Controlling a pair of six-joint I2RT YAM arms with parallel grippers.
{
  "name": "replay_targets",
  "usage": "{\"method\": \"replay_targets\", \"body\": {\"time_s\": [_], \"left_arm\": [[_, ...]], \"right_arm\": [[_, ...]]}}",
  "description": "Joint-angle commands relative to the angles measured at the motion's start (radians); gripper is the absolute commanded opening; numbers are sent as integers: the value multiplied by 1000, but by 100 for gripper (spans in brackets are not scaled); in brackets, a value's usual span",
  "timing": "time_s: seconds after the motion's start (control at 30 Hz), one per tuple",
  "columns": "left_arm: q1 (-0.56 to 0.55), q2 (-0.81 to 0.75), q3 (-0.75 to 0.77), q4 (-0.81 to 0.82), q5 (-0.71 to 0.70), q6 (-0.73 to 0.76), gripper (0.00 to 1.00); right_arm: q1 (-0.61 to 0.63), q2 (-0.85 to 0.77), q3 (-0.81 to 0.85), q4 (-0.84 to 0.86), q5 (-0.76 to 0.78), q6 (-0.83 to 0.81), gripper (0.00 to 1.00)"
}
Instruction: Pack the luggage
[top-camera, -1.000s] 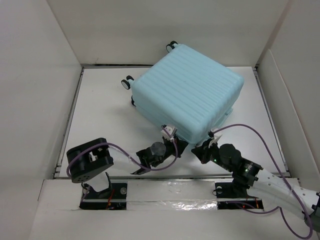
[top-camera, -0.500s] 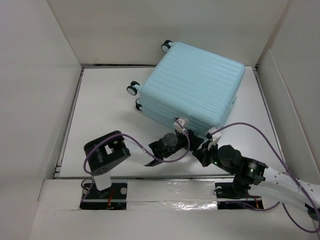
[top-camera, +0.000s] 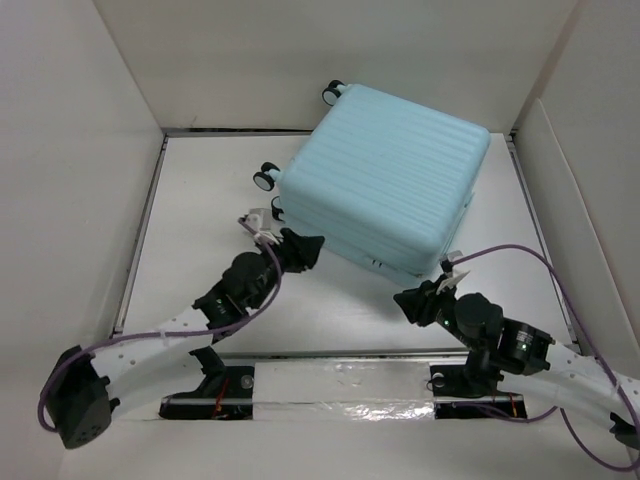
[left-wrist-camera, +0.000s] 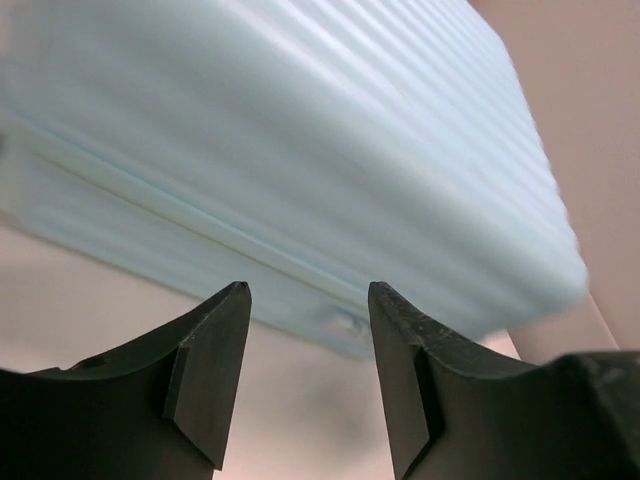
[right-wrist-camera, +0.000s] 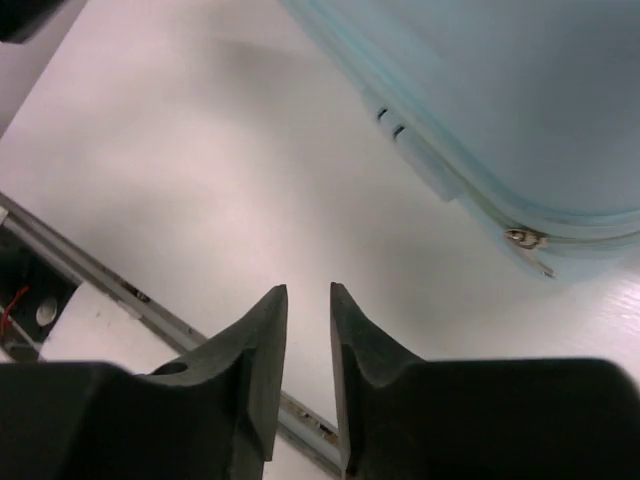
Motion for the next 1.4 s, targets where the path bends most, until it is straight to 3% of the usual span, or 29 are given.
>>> {"method": "replay_targets", "body": {"time_s": [0.0, 0.1, 0.2, 0.33, 0.47, 0.57, 0.67, 0.87, 1.17, 1.37], "left_arm": [[192, -96, 34, -161, 5, -52, 48], [369, -148, 43, -168, 87, -95, 59], [474, -159, 46, -155, 148, -127, 67], [637, -104, 37, -54, 267, -184, 86], [695, 29, 96, 19, 377, -218, 99], [695, 138, 150, 72, 395, -232, 99], [704, 253, 205, 143, 423, -253, 99], [752, 489, 348, 212, 522, -313, 99], [761, 652, 480, 240, 536, -334, 99], [761, 720, 450, 411, 561, -417, 97]], "right_arm": [[-2, -41, -32, -35, 135, 111, 41], [-2, -53, -81, -16, 211, 190, 53], [-2, -30, -97, 17, 250, 208, 57], [-2, 34, -80, 51, 338, 204, 58], [-2, 97, -57, 93, 405, 165, 57], [-12, 128, -53, 94, 415, 173, 57], [-12, 114, -69, 103, 392, 177, 65], [-12, 18, -109, 100, 329, 153, 72], [-12, -22, -122, 80, 278, 130, 72], [-12, -16, -122, 68, 296, 138, 72]]}}
